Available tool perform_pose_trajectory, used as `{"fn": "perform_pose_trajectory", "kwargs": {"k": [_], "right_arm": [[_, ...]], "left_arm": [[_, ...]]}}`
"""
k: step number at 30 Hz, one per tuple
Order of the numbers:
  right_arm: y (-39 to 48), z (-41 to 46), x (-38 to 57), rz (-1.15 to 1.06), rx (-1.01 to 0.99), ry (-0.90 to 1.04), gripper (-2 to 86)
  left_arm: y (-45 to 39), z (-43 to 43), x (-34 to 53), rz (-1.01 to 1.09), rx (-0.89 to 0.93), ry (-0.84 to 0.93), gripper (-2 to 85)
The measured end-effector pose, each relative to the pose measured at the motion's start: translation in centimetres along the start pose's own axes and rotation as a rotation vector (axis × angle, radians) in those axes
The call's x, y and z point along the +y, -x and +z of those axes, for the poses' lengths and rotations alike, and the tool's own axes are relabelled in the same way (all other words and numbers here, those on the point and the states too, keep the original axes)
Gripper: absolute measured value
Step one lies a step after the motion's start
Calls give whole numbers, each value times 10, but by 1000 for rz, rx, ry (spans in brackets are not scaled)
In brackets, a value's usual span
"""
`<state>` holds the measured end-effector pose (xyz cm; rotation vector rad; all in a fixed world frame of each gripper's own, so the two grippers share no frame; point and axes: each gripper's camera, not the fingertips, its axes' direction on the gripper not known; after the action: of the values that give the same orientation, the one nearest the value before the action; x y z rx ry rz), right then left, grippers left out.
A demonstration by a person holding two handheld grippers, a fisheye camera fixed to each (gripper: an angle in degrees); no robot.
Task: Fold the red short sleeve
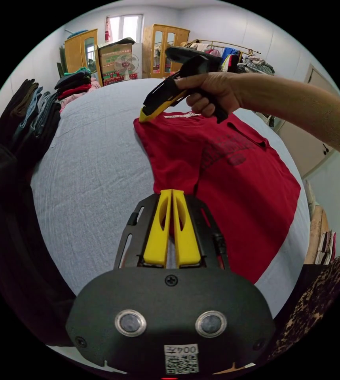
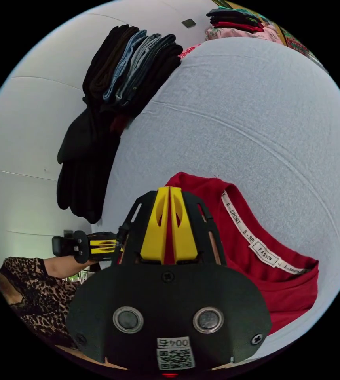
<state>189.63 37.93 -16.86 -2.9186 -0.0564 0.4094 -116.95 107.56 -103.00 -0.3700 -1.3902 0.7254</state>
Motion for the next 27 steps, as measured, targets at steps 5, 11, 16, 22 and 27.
{"fn": "perform_pose_trajectory", "kwargs": {"k": [5, 11, 16, 22, 27], "right_arm": [[2, 12, -3, 10, 54, -8, 17], [32, -33, 48, -33, 48, -195, 95], [42, -91, 157, 13, 185, -307, 94], [-6, -144, 305, 281, 331, -323, 74], [-3, -170, 385, 360, 449, -329, 67]], "left_arm": [[-5, 6, -5, 14, -31, 0, 0], [-3, 14, -11, 15, -34, 1, 0], [-1, 21, -15, 15, -35, 2, 1], [1, 29, -18, 17, -40, 2, 1], [6, 37, -19, 13, -33, 3, 1]]}}
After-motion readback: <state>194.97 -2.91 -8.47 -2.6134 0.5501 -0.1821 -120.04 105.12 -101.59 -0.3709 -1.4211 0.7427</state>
